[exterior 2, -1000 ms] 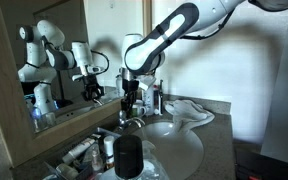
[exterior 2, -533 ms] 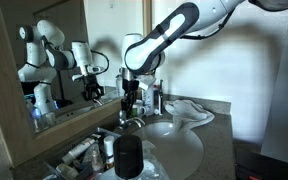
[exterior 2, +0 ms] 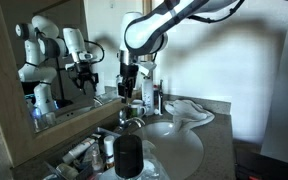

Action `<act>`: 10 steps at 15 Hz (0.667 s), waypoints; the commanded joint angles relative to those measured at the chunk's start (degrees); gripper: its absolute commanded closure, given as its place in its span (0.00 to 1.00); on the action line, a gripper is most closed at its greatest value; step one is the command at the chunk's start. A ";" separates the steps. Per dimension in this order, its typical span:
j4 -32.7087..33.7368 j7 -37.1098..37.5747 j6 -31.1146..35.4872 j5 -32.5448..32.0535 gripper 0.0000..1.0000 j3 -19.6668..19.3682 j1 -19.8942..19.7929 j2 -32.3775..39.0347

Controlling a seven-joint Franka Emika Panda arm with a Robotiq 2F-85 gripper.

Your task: Push the faucet handle backwards then forwards

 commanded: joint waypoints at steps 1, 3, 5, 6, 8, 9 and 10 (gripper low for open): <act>-0.82 -1.11 -3.58 0.65 0.05 0.63 0.66 -4.42; -0.74 -0.84 -4.83 0.37 0.00 0.48 1.03 -5.27; -0.68 -0.60 -5.49 0.09 0.00 0.24 1.05 -5.46; -0.64 -0.59 -5.49 0.04 0.00 0.12 0.95 -5.31; -0.43 -0.67 -5.34 0.07 0.00 -0.14 0.77 -4.62; -0.44 -0.90 -5.04 0.19 0.00 -0.25 0.64 -4.30; -0.40 -0.66 -4.92 0.05 0.00 -0.39 0.51 -3.91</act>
